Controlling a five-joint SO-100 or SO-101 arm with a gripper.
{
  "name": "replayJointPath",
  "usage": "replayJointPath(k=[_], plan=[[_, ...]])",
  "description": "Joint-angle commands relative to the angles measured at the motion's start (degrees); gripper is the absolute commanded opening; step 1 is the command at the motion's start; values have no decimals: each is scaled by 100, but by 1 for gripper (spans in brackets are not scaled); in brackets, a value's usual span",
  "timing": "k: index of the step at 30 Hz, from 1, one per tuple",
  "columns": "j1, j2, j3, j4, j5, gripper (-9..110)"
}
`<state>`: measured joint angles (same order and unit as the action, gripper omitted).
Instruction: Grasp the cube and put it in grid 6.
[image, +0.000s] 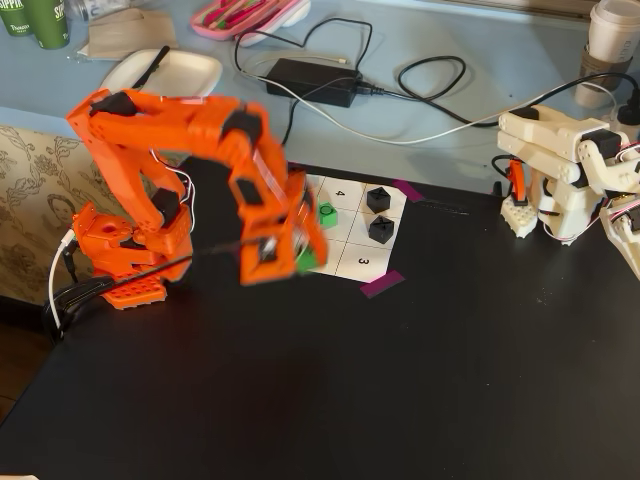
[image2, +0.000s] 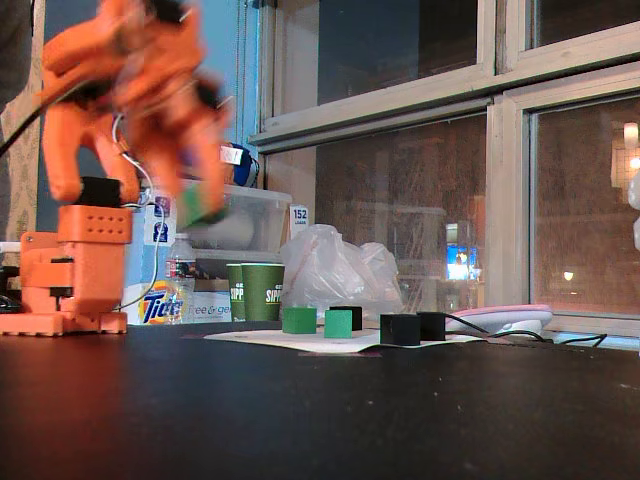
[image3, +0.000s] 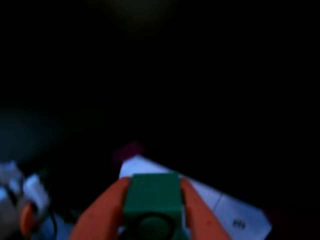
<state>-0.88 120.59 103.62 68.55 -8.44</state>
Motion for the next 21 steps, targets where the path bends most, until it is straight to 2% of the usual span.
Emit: replayJointPath(k=[1,5,10,16,21], plan=[[-694,-299,-1028,492,35,0],[-1371,-923,-1494,826,35,0],[-1854,-1758,-1318,870,-202,0],[-1793,-2505,-272,-290,-264,0],[-1854,-2514,176,-562,-299,0]])
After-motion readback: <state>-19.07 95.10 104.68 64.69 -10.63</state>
